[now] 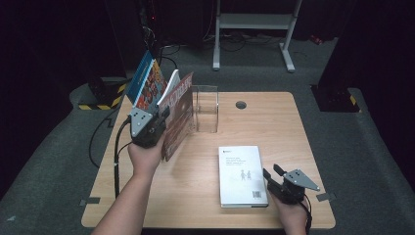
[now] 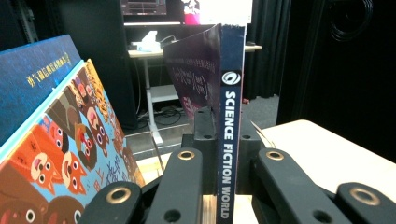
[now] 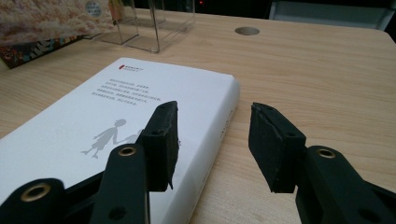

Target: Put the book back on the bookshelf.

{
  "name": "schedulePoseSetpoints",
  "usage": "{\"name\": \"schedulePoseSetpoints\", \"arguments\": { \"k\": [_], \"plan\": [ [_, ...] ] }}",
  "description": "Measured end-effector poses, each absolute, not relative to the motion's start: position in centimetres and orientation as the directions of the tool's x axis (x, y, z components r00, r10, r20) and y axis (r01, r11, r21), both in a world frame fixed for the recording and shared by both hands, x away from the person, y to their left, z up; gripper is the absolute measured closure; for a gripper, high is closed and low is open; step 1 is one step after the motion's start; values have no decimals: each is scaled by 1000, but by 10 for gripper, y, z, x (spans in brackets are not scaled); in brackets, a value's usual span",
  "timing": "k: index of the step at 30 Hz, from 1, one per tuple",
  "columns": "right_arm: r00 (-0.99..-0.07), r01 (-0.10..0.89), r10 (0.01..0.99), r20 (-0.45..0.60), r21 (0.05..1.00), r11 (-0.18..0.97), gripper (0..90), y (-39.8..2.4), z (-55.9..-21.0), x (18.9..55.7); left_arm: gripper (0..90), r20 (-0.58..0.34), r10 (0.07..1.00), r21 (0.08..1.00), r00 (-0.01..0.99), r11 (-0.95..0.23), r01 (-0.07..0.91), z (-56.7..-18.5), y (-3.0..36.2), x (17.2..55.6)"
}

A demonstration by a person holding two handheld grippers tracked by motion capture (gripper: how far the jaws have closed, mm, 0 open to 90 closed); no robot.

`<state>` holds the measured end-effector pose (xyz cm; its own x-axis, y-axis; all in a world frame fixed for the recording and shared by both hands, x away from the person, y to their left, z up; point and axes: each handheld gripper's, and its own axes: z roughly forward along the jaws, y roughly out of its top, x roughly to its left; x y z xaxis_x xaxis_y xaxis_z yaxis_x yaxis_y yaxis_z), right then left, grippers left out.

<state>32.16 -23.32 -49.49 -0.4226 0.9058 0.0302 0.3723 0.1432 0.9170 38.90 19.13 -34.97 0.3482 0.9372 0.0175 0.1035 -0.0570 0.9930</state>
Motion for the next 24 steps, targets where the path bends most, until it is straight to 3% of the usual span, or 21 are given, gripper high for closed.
{"name": "schedulePoseSetpoints", "arguments": {
  "k": [24],
  "plan": [
    [-466,354,885,8,918,178,493,-229,-497,323,838,16,950,993,313,-51,105,-350,175,428]
  ]
}}
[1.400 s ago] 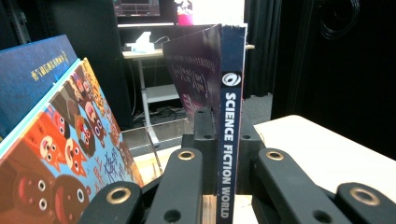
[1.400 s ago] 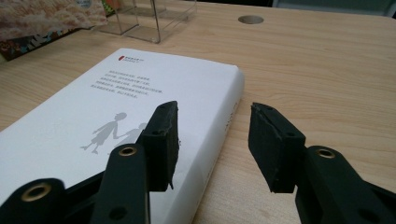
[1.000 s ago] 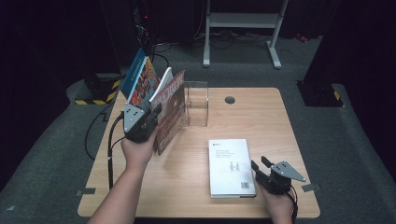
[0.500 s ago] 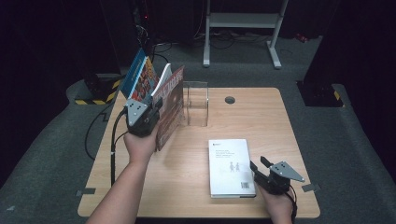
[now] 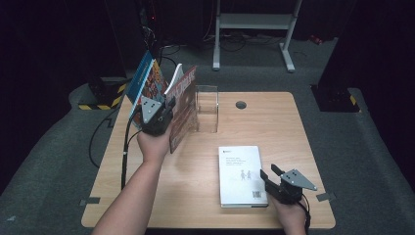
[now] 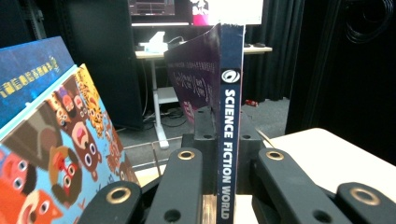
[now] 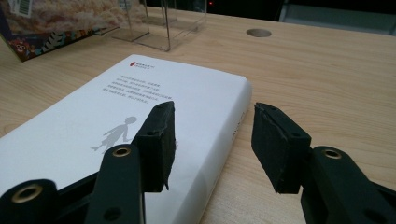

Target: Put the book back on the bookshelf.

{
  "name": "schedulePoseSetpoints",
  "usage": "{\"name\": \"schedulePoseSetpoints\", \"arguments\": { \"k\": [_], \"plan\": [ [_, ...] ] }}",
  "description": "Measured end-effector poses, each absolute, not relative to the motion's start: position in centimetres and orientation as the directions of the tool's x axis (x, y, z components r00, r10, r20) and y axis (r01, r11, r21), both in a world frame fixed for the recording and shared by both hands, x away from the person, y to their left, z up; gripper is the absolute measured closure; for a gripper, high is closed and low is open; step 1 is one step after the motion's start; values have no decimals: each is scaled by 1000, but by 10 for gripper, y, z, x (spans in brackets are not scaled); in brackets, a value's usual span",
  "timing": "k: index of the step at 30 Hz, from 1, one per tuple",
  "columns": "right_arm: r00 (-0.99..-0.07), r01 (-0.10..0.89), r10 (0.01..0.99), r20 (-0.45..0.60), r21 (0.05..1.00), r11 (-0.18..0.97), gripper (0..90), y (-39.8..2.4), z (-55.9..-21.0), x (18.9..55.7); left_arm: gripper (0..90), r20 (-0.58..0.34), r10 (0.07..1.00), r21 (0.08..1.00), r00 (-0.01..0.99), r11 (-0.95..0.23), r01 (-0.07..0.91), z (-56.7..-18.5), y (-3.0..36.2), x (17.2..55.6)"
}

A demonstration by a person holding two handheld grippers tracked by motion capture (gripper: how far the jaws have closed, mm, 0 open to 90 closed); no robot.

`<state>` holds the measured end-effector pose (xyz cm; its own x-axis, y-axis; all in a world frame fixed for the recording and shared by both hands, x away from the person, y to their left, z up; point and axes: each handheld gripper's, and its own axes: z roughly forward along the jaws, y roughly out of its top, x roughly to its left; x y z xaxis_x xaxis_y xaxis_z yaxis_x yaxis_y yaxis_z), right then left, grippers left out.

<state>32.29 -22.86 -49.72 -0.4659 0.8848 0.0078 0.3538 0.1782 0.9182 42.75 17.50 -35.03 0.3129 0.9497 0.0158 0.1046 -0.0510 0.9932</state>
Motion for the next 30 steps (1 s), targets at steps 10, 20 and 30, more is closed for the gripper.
{"name": "schedulePoseSetpoints", "arguments": {
  "k": [10,20,30],
  "plan": [
    [-466,355,885,5,917,182,456,-226,-496,322,838,19,956,994,293,-49,98,-350,169,443],
    [-471,356,882,13,918,176,448,-225,-495,322,838,46,964,994,263,-71,85,-351,160,460],
    [-466,352,884,28,923,157,446,-227,-494,322,838,20,973,997,230,-38,73,-352,158,478]
  ]
}}
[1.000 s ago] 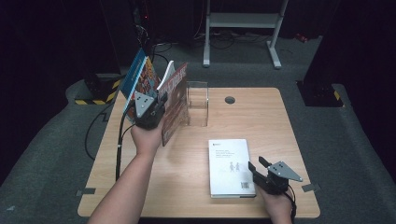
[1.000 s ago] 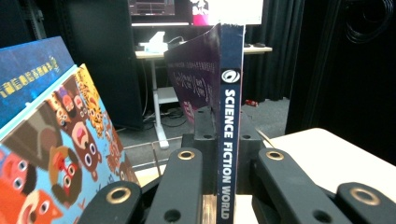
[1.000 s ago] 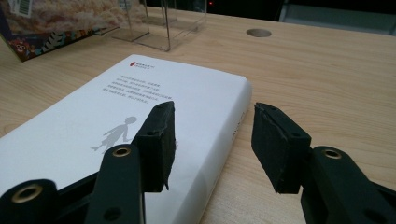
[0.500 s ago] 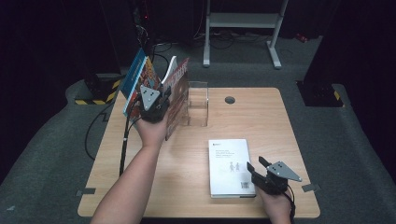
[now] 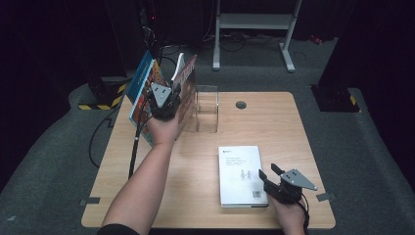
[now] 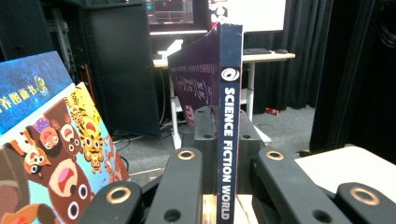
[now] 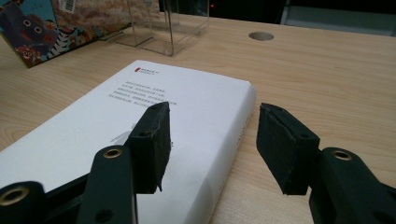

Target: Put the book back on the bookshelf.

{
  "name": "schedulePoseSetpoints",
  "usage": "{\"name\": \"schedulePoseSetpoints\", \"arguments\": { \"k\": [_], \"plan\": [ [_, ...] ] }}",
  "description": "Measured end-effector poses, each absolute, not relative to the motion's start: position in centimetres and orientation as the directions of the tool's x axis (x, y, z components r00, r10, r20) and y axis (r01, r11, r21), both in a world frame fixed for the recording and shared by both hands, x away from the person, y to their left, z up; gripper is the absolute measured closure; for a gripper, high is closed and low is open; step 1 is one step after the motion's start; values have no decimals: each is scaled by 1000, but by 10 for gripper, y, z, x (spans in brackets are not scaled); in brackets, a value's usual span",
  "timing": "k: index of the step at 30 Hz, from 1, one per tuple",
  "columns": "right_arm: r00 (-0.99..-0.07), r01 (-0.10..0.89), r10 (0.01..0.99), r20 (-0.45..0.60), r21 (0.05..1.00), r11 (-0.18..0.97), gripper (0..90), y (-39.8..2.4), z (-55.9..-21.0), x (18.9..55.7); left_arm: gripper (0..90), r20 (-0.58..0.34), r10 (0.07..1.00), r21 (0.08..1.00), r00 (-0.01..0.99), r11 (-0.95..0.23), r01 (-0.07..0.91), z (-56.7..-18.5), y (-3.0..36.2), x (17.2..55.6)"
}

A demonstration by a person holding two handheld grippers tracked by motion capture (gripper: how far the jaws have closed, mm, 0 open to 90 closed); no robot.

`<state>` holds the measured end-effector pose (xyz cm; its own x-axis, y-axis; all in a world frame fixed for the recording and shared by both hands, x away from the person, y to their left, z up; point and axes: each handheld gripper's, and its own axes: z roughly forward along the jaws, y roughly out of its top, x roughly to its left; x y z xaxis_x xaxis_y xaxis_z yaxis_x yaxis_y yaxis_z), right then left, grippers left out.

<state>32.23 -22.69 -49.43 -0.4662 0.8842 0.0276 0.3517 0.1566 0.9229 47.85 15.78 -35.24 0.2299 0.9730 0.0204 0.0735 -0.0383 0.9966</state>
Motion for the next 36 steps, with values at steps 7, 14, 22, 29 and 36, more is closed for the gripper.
{"name": "schedulePoseSetpoints", "arguments": {
  "k": [7,14,22,29,36],
  "plan": [
    [-466,353,884,34,923,151,448,-228,-494,322,839,21,977,997,214,-37,74,-357,154,488],
    [-465,351,885,34,925,148,450,-229,-494,322,838,24,977,997,212,-38,66,-360,151,492],
    [-464,352,885,38,925,145,452,-230,-494,322,839,6,978,998,207,-20,64,-361,151,497],
    [-469,352,882,43,925,142,456,-229,-495,322,839,28,984,998,176,-37,51,-358,151,500],
    [-472,349,881,41,926,144,457,-228,-494,322,839,21,982,998,187,-30,46,-362,148,501]
  ]
}}
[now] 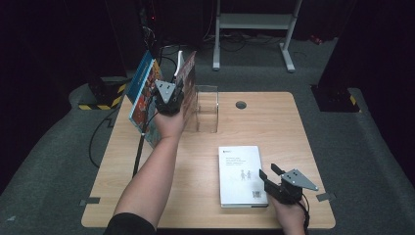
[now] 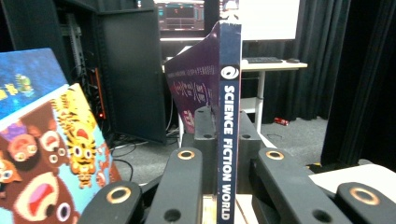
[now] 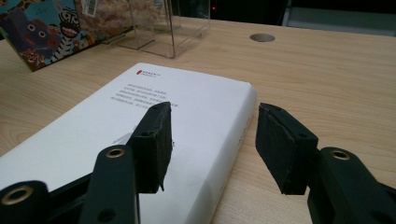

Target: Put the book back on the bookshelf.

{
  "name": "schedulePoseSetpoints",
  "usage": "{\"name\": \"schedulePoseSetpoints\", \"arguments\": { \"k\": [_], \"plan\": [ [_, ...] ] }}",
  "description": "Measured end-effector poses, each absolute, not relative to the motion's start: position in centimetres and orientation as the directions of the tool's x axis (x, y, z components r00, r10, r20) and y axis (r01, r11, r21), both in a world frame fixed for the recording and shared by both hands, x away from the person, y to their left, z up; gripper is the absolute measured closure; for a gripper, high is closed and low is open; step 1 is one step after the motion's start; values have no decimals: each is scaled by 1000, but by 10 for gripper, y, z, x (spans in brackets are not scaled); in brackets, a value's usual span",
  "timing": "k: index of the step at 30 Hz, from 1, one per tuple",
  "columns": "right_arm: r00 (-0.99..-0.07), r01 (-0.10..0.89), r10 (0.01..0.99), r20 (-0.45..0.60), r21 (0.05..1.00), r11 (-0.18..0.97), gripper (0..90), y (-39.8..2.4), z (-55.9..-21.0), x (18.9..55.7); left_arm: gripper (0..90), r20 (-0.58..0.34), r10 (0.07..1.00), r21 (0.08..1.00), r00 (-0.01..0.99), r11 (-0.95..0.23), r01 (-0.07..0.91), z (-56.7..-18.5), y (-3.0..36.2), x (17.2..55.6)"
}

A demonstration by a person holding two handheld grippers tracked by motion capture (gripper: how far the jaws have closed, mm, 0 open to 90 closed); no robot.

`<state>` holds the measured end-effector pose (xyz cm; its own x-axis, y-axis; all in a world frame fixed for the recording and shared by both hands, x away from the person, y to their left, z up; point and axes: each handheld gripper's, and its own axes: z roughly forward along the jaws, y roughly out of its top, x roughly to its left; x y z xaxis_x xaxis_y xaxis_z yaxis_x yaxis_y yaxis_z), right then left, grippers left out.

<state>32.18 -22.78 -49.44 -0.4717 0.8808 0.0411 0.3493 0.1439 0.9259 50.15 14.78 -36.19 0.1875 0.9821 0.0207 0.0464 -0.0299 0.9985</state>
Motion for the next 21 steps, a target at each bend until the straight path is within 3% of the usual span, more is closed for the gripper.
{"name": "schedulePoseSetpoints", "arguments": {
  "k": [21],
  "plan": [
    [-480,348,877,35,925,154,461,-226,-495,322,836,-12,980,1000,197,8,22,-392,150,488]
  ]
}}
